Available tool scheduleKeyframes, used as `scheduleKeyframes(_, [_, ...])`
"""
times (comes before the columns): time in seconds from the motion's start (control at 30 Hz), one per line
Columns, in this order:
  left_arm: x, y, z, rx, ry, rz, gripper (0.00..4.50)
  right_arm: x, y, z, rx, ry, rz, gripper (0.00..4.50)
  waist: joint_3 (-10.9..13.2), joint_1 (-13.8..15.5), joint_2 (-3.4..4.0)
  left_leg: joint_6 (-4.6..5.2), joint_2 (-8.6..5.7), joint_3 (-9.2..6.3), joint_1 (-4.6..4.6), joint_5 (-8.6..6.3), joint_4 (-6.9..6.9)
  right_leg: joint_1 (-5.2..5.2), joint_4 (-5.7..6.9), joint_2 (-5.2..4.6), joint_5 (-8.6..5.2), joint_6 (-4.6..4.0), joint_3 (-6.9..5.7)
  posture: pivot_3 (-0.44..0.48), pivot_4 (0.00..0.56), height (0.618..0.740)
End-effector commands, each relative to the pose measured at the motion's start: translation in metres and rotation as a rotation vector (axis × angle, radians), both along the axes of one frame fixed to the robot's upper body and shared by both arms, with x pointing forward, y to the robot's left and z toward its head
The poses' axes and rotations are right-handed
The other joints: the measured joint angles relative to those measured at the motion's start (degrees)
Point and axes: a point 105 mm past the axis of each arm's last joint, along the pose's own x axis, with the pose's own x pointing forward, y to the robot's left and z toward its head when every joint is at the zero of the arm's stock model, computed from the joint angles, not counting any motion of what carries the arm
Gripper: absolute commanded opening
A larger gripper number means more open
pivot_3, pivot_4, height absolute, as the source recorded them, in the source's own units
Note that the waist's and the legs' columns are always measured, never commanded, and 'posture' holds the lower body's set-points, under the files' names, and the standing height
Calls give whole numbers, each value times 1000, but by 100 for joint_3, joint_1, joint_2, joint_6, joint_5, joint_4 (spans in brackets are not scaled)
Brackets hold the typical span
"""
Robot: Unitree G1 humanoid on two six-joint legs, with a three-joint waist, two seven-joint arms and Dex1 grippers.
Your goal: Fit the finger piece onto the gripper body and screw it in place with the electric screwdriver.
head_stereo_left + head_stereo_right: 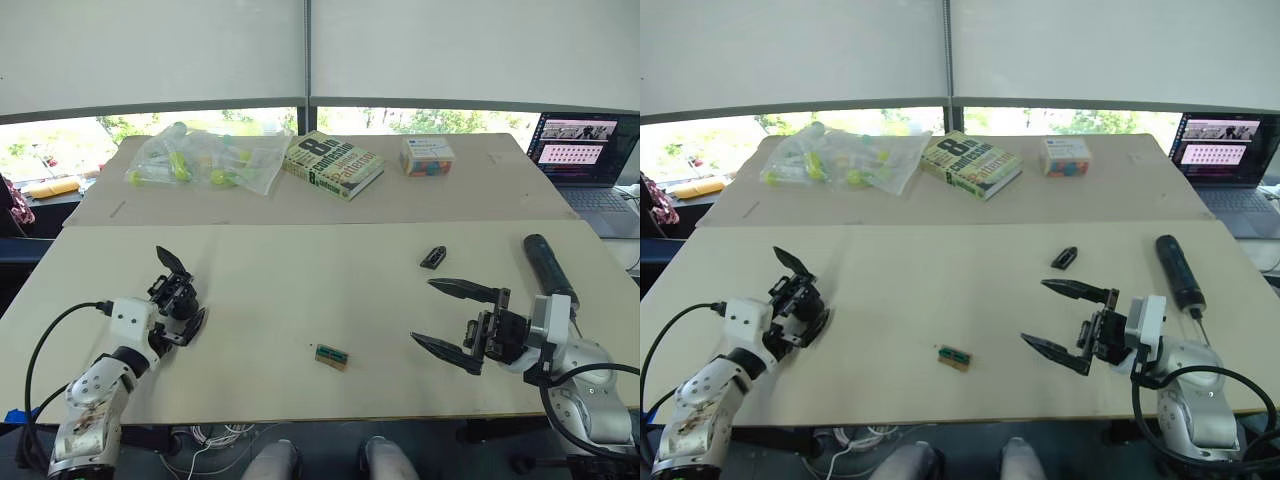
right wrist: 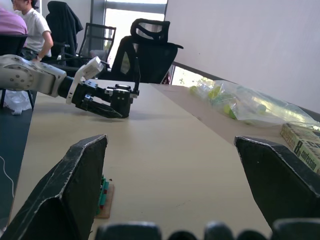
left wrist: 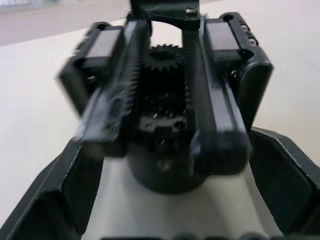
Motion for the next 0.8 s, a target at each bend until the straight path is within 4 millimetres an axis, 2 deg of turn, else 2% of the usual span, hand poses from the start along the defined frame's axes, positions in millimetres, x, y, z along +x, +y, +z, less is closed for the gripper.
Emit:
scheduleKeyframes(0.03, [3,-2,2,4,-4,-8,4467,-4,-2,8,4,-60,-17,4500,0,2,0,0,0,0,0,0,0,0,0,0,0,0,0,0,150,740])
scheduleKeyframes(0.13, [1,-3,-2,-10,4,-4,3679,-5,-4,6,1,-56,-31,4500,0,14,1,0,0,0,0,0,0,1,1,-1,0,0,0,0,150,740])
scheduleKeyframes(0.23, [1,-14,10,-80,-58,-43,2354,-6,-7,5,-3,-54,-44,4500,-1,15,3,0,-3,0,1,0,0,2,0,-5,1,0,2,0,150,740])
scheduleKeyframes(0.4, [10,-55,38,-92,-172,-209,2339,-6,-16,2,-26,-44,-67,4500,0,58,2,1,-7,0,-8,0,2,0,-2,-5,1,2,1,0,150,740])
scheduleKeyframes(0.47, [13,-78,48,-95,-203,-295,2339,-7,-21,0,-37,-38,-79,4500,1,83,-1,1,-8,-1,-15,0,7,-3,-3,-4,3,3,0,0,150,740])
scheduleKeyframes(0.53, [16,-109,53,-77,-216,-407,2339,-8,-26,-2,-50,-30,-93,4500,2,91,-3,1,-8,0,-17,0,13,-3,-4,-4,5,3,-1,0,150,740])
scheduleKeyframes(0.73, [28,-174,46,-40,-189,-586,2339,-12,-34,-5,-65,-21,-125,4500,2,33,-2,2,-8,0,-16,0,15,-1,-2,-1,6,4,1,0,150,740])
scheduleKeyframes(0.8, [30,-189,41,-23,-180,-625,2339,-14,-36,-6,-68,-21,-136,4500,2,4,0,2,-7,2,-14,0,14,0,-1,0,6,4,2,0,150,740])
